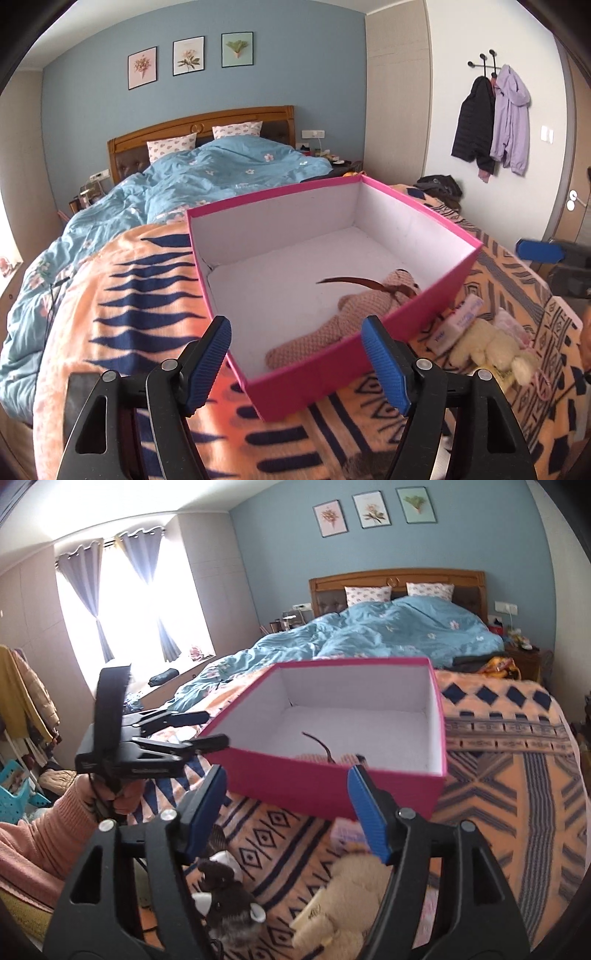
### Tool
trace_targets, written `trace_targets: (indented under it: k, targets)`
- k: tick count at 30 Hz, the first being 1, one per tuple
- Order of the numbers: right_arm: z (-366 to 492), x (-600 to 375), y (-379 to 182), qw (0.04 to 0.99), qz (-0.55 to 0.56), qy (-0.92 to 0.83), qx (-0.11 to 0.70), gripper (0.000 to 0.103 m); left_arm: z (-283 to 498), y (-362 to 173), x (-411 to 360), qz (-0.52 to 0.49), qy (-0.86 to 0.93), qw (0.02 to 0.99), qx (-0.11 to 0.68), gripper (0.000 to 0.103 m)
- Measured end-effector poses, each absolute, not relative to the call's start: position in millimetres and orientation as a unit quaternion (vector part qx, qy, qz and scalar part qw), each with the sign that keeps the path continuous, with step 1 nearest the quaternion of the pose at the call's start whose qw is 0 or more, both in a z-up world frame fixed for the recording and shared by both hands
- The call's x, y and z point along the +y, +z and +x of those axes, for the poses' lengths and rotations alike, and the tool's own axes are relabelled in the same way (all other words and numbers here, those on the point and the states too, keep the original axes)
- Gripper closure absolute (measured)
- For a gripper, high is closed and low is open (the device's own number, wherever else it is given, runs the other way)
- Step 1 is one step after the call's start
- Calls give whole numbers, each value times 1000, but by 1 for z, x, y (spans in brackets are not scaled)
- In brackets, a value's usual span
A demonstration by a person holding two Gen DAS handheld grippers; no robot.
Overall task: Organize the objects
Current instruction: 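Open both grippers and withdraw them from the box, then grasp the green plush frog with both grippers and lift it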
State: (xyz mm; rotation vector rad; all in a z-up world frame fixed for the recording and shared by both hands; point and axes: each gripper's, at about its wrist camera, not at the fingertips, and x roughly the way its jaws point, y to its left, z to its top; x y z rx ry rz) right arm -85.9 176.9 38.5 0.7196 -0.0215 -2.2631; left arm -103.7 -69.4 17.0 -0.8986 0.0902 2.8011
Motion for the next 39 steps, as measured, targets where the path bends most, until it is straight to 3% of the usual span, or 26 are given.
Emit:
trace_targets:
  k: [9, 19, 27, 39]
  targets:
    - [-49, 183, 8, 395, 314, -863, -15, 34, -61, 33, -77, -280, 956, 89, 11, 25]
    - [5, 132, -7, 510, 330, -794, 38, 34, -13, 52, -101, -268, 956, 116, -20, 25]
    - [27, 88, -29, 562, 368, -738, 66, 34, 44, 27, -114, -293, 948, 124, -23, 25]
    - [18, 43, -67, 538, 431, -720, 78, 34, 71, -19, -135, -345, 929, 125, -57, 25]
